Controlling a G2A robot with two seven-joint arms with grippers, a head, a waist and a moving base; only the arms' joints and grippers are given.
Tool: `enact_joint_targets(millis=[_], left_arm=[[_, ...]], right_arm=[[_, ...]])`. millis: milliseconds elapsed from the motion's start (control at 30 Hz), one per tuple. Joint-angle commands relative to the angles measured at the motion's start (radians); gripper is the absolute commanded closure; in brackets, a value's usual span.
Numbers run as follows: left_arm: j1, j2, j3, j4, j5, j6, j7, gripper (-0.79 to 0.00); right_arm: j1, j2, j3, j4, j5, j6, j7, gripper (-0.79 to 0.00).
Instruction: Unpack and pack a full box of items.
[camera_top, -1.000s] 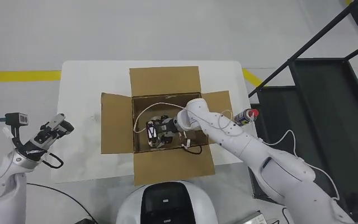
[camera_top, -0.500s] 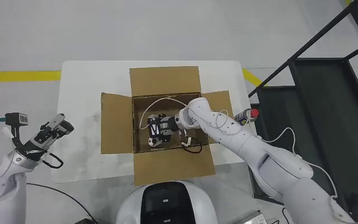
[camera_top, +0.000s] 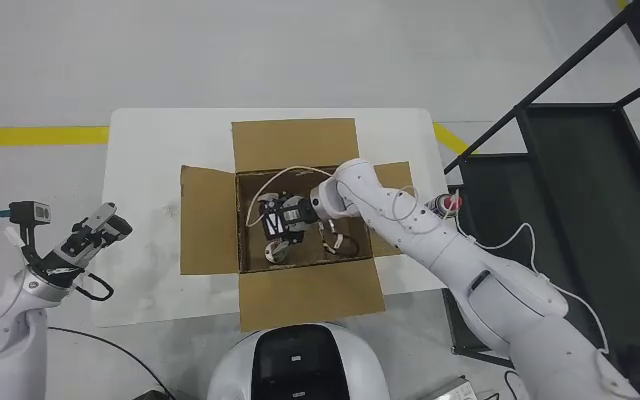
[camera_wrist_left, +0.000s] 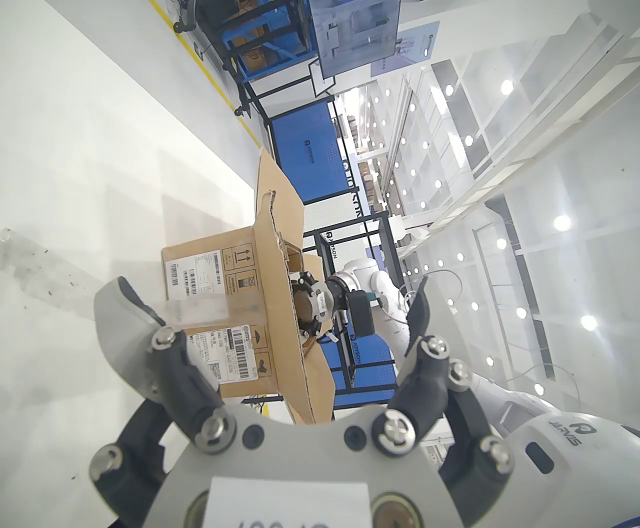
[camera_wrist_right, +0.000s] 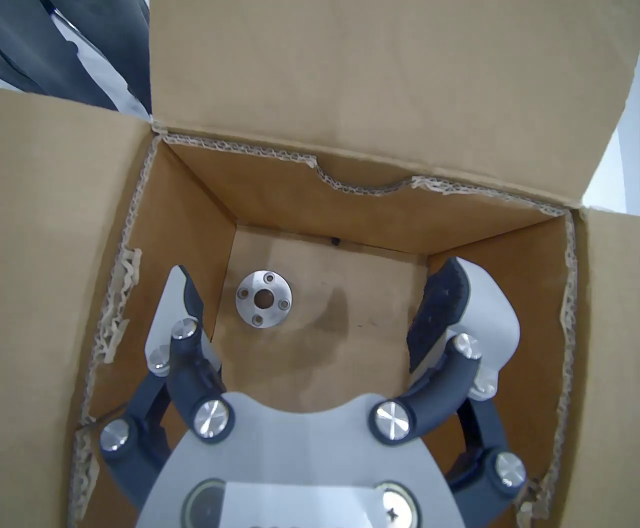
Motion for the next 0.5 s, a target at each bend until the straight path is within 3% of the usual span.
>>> enact_joint_targets(millis=[0, 467], left_arm=[[0.0, 0.0, 0.0, 0.0, 0.0, 0.0, 0.0, -0.785], [0.0, 0.0, 0.0, 0.0, 0.0, 0.0, 0.0, -0.785]], right_arm=[[0.008, 0.001, -0.004, 0.006, -0.045, 0.006, -0.004, -0.785], [0.036, -0.083, -0.133, 0.27, -0.168, 0.072, -0.289, -0.785]])
